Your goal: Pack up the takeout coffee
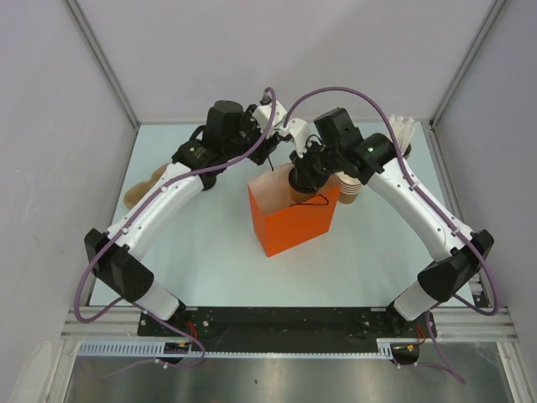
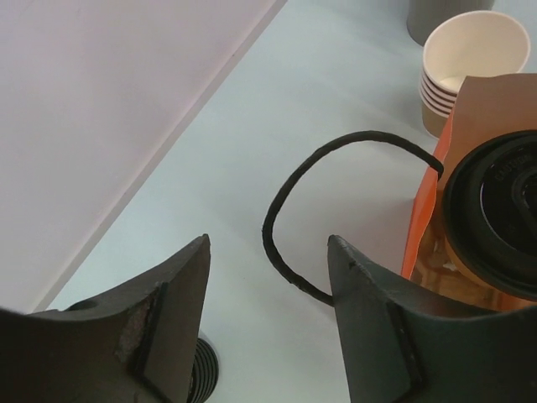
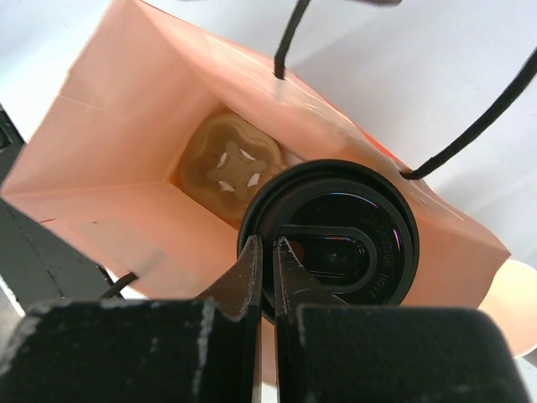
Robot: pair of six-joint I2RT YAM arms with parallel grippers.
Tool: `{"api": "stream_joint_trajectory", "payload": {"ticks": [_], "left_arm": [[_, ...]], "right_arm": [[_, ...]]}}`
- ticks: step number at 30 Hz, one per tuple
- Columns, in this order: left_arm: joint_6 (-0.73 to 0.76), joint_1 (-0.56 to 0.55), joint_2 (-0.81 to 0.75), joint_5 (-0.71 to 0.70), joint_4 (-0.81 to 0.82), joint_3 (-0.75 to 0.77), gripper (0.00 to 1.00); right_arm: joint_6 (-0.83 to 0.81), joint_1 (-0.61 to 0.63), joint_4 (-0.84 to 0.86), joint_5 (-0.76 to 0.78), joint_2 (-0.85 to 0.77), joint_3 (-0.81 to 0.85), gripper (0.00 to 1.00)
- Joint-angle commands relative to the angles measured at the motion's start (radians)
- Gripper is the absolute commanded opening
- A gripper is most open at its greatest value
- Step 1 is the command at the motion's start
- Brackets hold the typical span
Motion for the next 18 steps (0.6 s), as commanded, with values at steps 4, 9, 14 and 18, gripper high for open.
{"api": "stream_joint_trajectory", "payload": {"ticks": [4,9,14,18], "left_arm": [[-0.043,0.01,0.003,-0.043,0.066,0.014,0.53],[-0.053,0.01,0.017,-0.073,0.069,0.014,0.48],[-0.067,0.011,0.026,-0.086,0.078,0.013,0.46],[-0.075,0.01,0.037,-0.115,0.081,0.016,0.42]], "right_arm": [[-0.025,-0.001,0.018,0.033,0.027,-0.009,0.0],[-0.037,-0.016,0.032,0.024,0.03,-0.036,0.0],[-0.057,-0.038,0.034,0.006,0.03,-0.058,0.0],[-0.066,-0.052,0.021,-0.002,0.046,-0.059,0.0]]}}
